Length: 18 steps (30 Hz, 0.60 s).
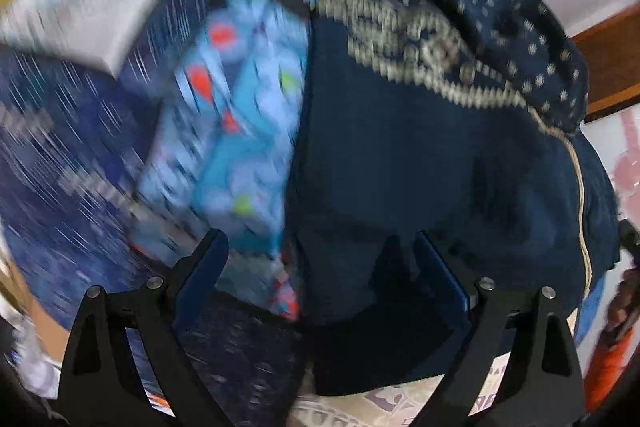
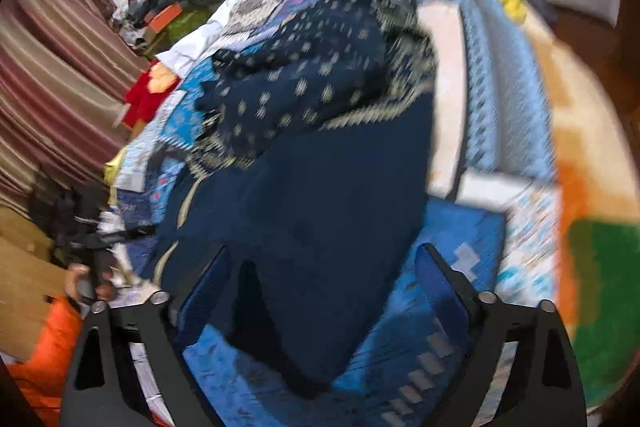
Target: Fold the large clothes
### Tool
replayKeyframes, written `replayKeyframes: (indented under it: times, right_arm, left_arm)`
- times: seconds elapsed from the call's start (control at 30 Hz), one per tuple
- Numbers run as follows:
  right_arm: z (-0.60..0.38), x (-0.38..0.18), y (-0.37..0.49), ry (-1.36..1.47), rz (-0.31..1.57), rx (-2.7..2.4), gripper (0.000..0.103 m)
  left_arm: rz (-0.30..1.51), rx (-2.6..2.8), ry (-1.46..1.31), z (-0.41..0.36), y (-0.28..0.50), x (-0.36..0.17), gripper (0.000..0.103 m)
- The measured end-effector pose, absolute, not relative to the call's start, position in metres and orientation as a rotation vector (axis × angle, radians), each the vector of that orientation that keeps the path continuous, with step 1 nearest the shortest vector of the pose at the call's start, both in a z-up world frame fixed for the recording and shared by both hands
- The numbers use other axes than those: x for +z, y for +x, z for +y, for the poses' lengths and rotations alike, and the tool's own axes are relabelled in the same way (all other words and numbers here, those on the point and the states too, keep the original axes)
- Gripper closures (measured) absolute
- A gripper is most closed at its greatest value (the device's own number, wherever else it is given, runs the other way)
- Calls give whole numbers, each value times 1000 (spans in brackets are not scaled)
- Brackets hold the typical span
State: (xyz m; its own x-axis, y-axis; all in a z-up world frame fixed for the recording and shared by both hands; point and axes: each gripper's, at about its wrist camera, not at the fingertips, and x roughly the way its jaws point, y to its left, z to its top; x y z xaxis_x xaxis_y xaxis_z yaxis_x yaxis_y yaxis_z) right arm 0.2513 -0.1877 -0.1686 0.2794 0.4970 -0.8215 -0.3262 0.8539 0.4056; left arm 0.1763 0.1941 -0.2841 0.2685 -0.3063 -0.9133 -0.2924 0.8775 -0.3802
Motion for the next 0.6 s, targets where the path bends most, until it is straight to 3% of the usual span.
replayKeyframes:
  times: [0.07, 0.17, 0.2, 0.27, 0.33, 0.4, 0.6]
  right_arm:
    - [-182, -172, 244, 124, 1129, 531, 21]
    - [-172, -172, 240, 80, 1102, 529, 39]
    - [-171, -171, 240, 89, 1097, 540, 50]
    - [-168, -171, 244, 108, 1098, 559, 66]
    - [-168, -170, 250, 145, 1100, 587, 84]
    - [-166, -169, 254, 172, 1097, 608, 89]
    - [-162, -145, 271, 205, 1035, 660, 91]
  left_arm:
    - [1334, -58, -590, 187, 175, -293, 11]
    - [1320, -115, -677, 181, 176, -300, 13]
    - [1314, -121, -697, 180, 177, -301, 16]
    - [1305, -145, -696, 175, 180, -296, 34]
    - [1291, -182, -668, 165, 183, -283, 69]
    - [1277, -156, -558, 153, 189, -264, 89]
    - [1128, -173, -405, 133, 212, -189, 91]
